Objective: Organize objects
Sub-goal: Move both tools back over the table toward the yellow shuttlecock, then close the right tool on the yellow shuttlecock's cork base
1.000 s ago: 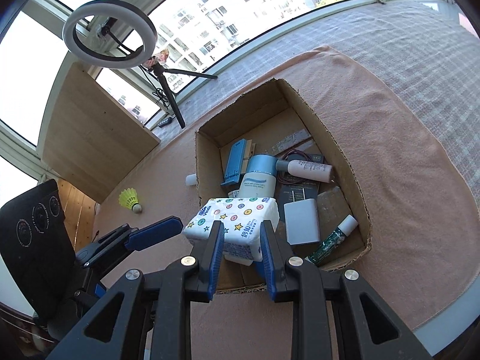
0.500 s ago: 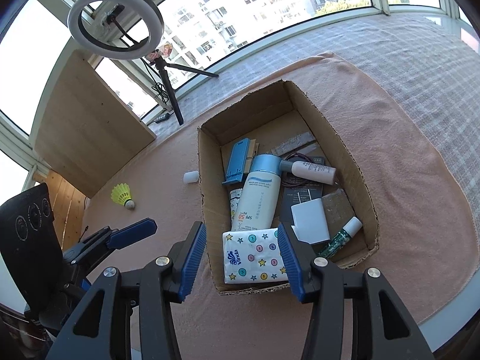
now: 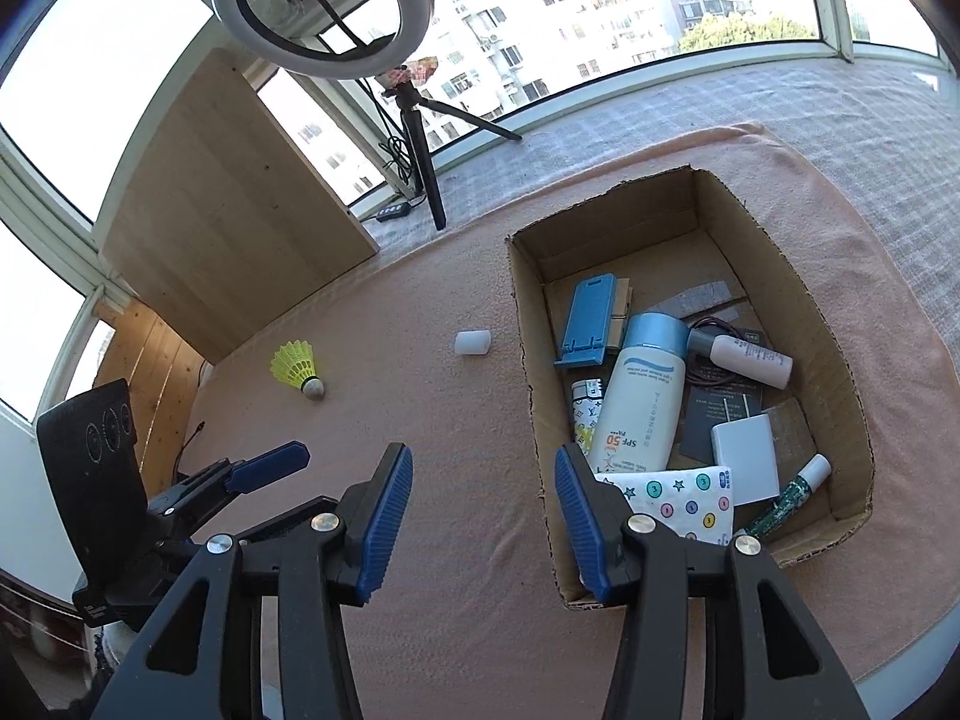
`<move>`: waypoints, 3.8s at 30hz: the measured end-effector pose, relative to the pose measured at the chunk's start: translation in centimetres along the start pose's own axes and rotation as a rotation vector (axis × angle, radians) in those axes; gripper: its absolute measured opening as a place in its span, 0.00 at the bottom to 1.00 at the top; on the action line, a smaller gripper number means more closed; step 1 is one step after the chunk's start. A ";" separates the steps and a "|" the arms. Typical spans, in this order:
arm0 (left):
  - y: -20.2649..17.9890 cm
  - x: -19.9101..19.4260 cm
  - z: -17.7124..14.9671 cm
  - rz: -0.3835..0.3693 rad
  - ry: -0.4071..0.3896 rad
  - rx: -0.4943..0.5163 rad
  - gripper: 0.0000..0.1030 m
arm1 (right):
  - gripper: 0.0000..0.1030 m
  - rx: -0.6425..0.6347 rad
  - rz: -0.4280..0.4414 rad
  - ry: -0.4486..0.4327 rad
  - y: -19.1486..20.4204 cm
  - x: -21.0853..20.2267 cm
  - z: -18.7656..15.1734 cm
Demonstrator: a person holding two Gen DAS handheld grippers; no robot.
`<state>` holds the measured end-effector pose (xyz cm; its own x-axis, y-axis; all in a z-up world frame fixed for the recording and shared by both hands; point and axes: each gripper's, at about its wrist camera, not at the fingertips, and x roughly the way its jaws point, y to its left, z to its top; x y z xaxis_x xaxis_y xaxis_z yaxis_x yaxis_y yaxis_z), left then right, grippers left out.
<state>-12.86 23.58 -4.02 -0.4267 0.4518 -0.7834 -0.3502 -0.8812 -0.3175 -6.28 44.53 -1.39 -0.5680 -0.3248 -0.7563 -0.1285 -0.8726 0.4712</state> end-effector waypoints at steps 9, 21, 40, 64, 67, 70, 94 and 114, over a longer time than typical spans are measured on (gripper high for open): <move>7.5 -2.9 -1.4 0.083 -0.040 -0.128 0.83 | 0.45 -0.096 0.079 0.073 5.6 4.9 1.1; 17.5 -4.3 -1.4 0.147 -0.093 -0.294 0.83 | 0.48 -0.232 0.153 0.176 13.1 12.3 3.1; 25.2 0.3 0.7 0.142 -0.113 -0.372 0.83 | 0.50 -0.282 0.211 0.380 19.6 26.3 6.1; 25.9 3.5 2.3 0.062 -0.090 -0.325 0.67 | 0.28 -0.302 0.226 0.465 20.5 30.8 5.9; 25.5 3.4 2.3 0.039 -0.085 -0.308 0.60 | 0.27 -0.283 0.228 0.466 20.2 30.8 5.8; 24.7 2.9 2.1 0.034 -0.087 -0.280 0.59 | 0.26 -0.265 0.234 0.456 19.8 30.3 5.6; 22.4 2.1 2.2 0.111 -0.062 -0.198 0.69 | 0.44 -0.219 0.209 0.339 17.6 25.2 5.9; 24.9 4.2 3.2 0.032 -0.028 -0.220 0.58 | 0.30 -0.210 0.220 0.423 18.5 31.0 6.3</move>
<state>-26.03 3.98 -13.48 -0.4590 0.4238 -0.7808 -0.1465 -0.9030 -0.4040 -31.34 20.63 -13.25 -0.1791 -0.5901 -0.7872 0.1472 -0.8072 0.5716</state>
